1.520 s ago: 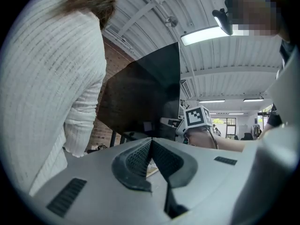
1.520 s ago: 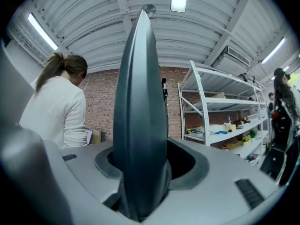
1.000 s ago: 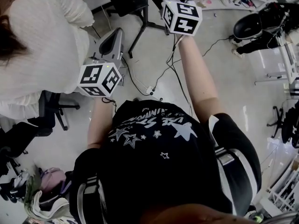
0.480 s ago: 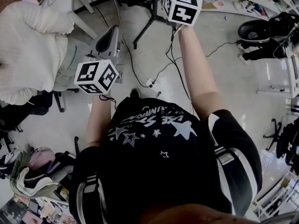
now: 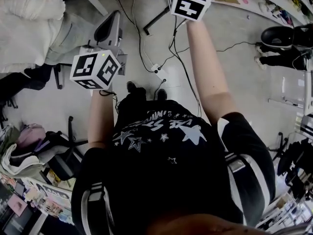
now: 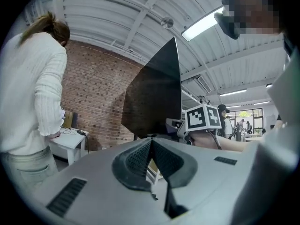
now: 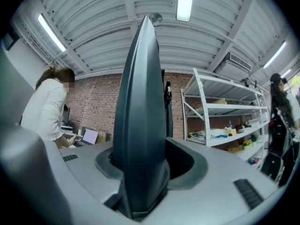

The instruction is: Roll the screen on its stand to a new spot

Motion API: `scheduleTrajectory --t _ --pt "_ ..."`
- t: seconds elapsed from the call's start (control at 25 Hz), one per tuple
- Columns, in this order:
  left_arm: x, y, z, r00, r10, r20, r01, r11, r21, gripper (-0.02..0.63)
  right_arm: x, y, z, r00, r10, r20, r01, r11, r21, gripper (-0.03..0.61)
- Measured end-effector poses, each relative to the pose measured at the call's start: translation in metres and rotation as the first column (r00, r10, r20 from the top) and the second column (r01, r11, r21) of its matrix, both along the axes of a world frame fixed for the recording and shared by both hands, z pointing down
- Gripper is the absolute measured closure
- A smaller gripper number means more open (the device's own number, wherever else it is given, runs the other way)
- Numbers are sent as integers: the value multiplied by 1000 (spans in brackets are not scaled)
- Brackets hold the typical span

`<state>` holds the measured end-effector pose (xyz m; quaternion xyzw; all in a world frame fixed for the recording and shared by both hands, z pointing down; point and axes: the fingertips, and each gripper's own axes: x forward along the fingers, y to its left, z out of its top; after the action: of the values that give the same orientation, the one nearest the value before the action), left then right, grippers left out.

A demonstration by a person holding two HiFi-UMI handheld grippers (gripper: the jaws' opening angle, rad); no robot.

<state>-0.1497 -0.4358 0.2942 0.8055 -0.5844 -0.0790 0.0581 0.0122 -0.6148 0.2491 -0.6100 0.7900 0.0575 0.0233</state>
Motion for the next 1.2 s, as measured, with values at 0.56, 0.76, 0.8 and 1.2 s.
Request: scheduleTrajectory --t 0.56,0.76,0.8,1.2 --pt "-14 59 2 992 118 -50 -118 993 2 604 -9 77 -10 998 65 16 -65 998 -3 374" --pt "-34 76 2 988 138 -71 -138 990 6 604 -31 102 -7 995 104 1 -104 995 8 373" --pt "-38 79 1 987 141 -73 -140 990 9 604 -32 106 -6 994 110 2 -110 994 10 373" --pt "-63 111 -1 980 175 -91 -173 984 31 604 -37 145 -3 992 125 -6 -125 992 8 373"
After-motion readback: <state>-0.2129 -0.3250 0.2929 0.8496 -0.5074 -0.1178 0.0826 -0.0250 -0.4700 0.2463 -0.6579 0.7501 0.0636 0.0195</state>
